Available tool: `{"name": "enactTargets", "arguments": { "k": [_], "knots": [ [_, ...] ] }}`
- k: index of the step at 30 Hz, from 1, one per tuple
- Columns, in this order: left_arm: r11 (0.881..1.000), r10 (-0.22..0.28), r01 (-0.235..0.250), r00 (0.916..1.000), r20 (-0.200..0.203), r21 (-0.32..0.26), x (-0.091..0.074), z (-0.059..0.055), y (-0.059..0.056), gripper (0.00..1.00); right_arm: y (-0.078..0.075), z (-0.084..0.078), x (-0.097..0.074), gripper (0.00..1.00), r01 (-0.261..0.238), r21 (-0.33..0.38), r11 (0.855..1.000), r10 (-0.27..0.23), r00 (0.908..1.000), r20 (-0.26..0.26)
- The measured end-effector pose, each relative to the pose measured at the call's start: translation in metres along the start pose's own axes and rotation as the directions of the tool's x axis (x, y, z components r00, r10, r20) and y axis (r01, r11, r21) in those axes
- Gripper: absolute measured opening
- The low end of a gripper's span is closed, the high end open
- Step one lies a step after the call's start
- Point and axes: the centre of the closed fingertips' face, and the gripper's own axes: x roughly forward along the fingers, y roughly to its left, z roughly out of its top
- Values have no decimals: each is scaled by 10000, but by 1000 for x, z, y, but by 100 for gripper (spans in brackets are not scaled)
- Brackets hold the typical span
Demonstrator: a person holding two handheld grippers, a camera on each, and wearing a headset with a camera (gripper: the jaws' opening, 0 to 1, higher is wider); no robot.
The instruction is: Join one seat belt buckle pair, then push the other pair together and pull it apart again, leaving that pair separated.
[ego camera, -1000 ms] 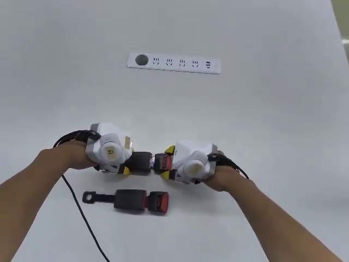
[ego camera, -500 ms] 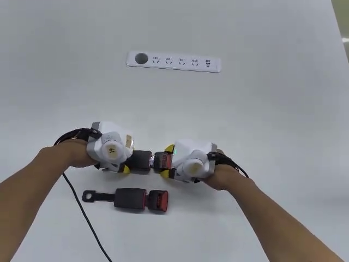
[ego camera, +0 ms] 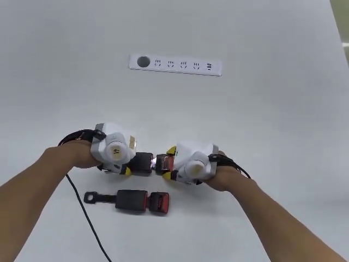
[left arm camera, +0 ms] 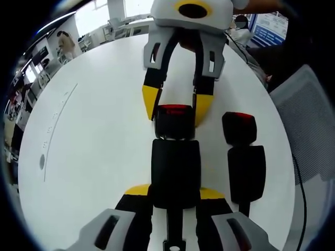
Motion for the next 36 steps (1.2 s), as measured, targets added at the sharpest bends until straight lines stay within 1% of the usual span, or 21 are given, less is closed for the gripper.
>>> {"name": "enactTargets", "arguments": {
  "k": [9, 12, 15, 18, 23, 31, 36],
  "knots": [
    [10000, -31, 31, 9999, -146, 44, 1, -1, 0, 32, -1, -10, -10, 30, -20, -161, 9999, 16, 9997, -234],
    [10000, -17, 17, 9999, -149, 11, 1, -1, 0, 32, -1, -11, -13, 30, -83, -215, 9997, 78, 9998, -209],
    [10000, -21, 21, 9997, -256, 8, 2, -1, 0, 32, -1, -11, -13, 30, -92, -223, 9997, 87, 9997, -240],
    [10000, -15, 14, 9996, -281, -22, 1, 0, -1, 32, -1, -12, -13, 30, -97, -225, 9997, 92, 9997, -242],
    [10000, 26, -28, 9997, -262, -87, -1, 2, -2, 32, 0, -13, -14, 30, -100, -227, 9997, 94, 9996, -270],
    [10000, 45, -46, 9997, -227, -60, -1, 1, -2, 32, 0, -15, -14, 30, -110, -209, 9997, 103, 9993, -350],
    [10000, 54, -55, 9998, -216, -48, -1, 1, -1, 32, -1, -20, -15, 30, -107, -169, 9998, 100, 9990, -426]
  ]
}}
